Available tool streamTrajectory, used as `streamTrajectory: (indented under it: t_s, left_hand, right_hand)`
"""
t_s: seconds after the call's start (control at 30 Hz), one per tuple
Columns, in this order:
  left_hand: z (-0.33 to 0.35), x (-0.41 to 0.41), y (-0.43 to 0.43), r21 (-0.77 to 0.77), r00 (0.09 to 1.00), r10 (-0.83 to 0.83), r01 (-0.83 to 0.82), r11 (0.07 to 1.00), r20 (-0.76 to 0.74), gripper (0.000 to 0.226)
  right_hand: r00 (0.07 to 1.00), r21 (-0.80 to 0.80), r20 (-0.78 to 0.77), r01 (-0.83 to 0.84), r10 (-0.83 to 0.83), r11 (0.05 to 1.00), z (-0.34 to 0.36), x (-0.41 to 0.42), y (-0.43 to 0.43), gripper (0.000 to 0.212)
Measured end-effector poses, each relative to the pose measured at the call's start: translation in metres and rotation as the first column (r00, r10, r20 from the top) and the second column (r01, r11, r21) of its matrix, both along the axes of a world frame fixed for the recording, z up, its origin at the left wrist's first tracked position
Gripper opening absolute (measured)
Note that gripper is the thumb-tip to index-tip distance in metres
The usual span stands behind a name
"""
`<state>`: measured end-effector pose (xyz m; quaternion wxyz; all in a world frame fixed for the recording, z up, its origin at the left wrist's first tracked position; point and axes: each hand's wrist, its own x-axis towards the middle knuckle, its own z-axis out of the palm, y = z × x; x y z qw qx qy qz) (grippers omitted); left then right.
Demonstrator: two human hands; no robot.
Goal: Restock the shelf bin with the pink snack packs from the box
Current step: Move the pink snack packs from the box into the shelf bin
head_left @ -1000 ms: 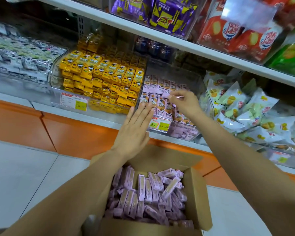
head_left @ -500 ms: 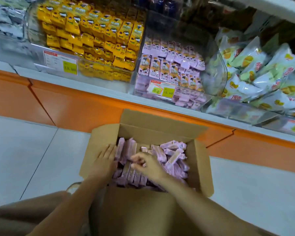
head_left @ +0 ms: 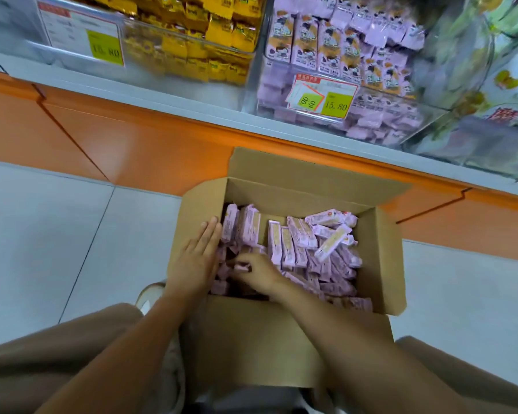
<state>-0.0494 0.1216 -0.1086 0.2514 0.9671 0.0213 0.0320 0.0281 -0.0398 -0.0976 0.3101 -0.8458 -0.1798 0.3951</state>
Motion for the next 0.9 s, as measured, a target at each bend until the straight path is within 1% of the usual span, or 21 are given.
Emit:
streamTrajectory:
  t_s: [0.07,0.17,0.23,0.27,0.3,0.33,0.37,0.4,0.43,0.5,0.53,0.57,0.63,0.67,0.7,0.73,0.8,0.87,0.9]
  left_hand:
    - [0.0,0.0,0.001,0.013,1.0,-0.003,0.003,1.0,-0.021,0.053]
    - [0.009,0.003,-0.001,0.055,1.0,0.0,0.001,0.998,-0.015,0.051]
    - [0.022,0.007,-0.004,0.053,1.0,-0.024,0.024,0.998,0.005,0.047]
    - [0.029,0.009,-0.007,0.019,0.999,-0.033,0.033,0.999,-0.002,0.047]
    - [0.037,0.01,-0.012,-0.059,0.999,-0.032,0.03,0.998,-0.024,0.049]
    - [0.046,0.011,-0.018,-0.184,0.997,-0.016,0.003,0.983,-0.069,0.052]
    - [0.055,0.012,-0.023,-0.334,0.988,0.0,-0.053,0.941,-0.157,0.052]
    - [0.062,0.014,-0.029,-0.468,0.971,0.002,-0.117,0.876,-0.238,0.047]
    - [0.068,0.015,-0.033,-0.581,0.954,-0.013,-0.171,0.796,-0.299,0.037]
    - [0.071,0.015,-0.035,-0.733,0.948,-0.04,-0.216,0.645,-0.315,0.017]
    - [0.073,0.012,-0.033,-0.783,0.945,-0.045,-0.241,0.573,-0.324,0.015]
    - [0.074,0.009,-0.029,-0.811,0.937,-0.039,-0.279,0.514,-0.347,0.021]
    - [0.074,0.001,-0.019,-0.82,0.906,-0.004,-0.38,0.429,-0.422,0.041]
    - [0.075,-0.002,-0.015,-0.822,0.898,0.039,-0.418,0.387,-0.438,0.041]
    - [0.075,-0.005,-0.011,-0.831,0.894,0.109,-0.445,0.332,-0.435,0.037]
    - [0.078,-0.008,-0.009,-0.85,0.885,0.187,-0.464,0.25,-0.427,0.032]
    - [0.086,-0.01,-0.007,-0.882,0.847,0.309,-0.469,0.053,-0.432,0.02]
    - [0.092,-0.011,-0.008,-0.888,0.811,0.368,-0.447,-0.109,-0.454,0.004]
    - [0.095,-0.011,-0.01,-0.88,0.799,0.37,-0.438,-0.183,-0.475,0.004]
  right_hand:
    - [0.997,0.035,-0.019,0.078,-0.078,0.996,0.008,0.008,-0.008,0.014]
    - [0.984,0.094,-0.103,0.154,-0.145,0.984,0.027,0.017,-0.02,0.015]
    - [0.959,0.165,-0.176,0.253,-0.224,0.953,0.042,0.023,-0.028,0.014]
    - [0.94,0.205,-0.22,0.305,-0.259,0.93,0.051,0.027,-0.03,0.013]
    - [0.925,0.244,-0.254,0.344,-0.282,0.907,0.061,0.03,-0.032,0.012]
    - [0.908,0.277,-0.283,0.386,-0.309,0.88,0.07,0.034,-0.034,0.013]
    - [0.892,0.31,-0.306,0.423,-0.332,0.851,0.079,0.037,-0.036,0.013]
    - [0.877,0.34,-0.328,0.455,-0.35,0.823,0.085,0.039,-0.038,0.011]
    - [0.865,0.361,-0.35,0.478,-0.359,0.801,0.089,0.041,-0.038,0.008]
    - [0.86,0.379,-0.364,0.487,-0.357,0.787,0.095,0.04,-0.036,0.004]
    - [0.86,0.383,-0.362,0.488,-0.359,0.784,0.097,0.039,-0.036,0.004]
    - [0.859,0.395,-0.362,0.494,-0.363,0.775,0.099,0.038,-0.034,0.005]
    - [0.846,0.417,-0.375,0.52,-0.38,0.746,0.101,0.035,-0.033,0.006]
    - [0.835,0.418,-0.386,0.537,-0.391,0.733,0.103,0.032,-0.032,0.006]
    - [0.831,0.421,-0.395,0.543,-0.392,0.727,0.104,0.029,-0.031,0.006]
    - [0.831,0.42,-0.406,0.538,-0.379,0.73,0.106,0.025,-0.031,0.006]
    - [0.836,0.414,-0.449,0.507,-0.315,0.756,0.105,0.015,-0.03,0.004]
    - [0.83,0.396,-0.493,0.482,-0.262,0.782,0.104,0.006,-0.025,0.008]
    - [0.83,0.389,-0.501,0.471,-0.247,0.792,0.101,0.002,-0.021,0.011]
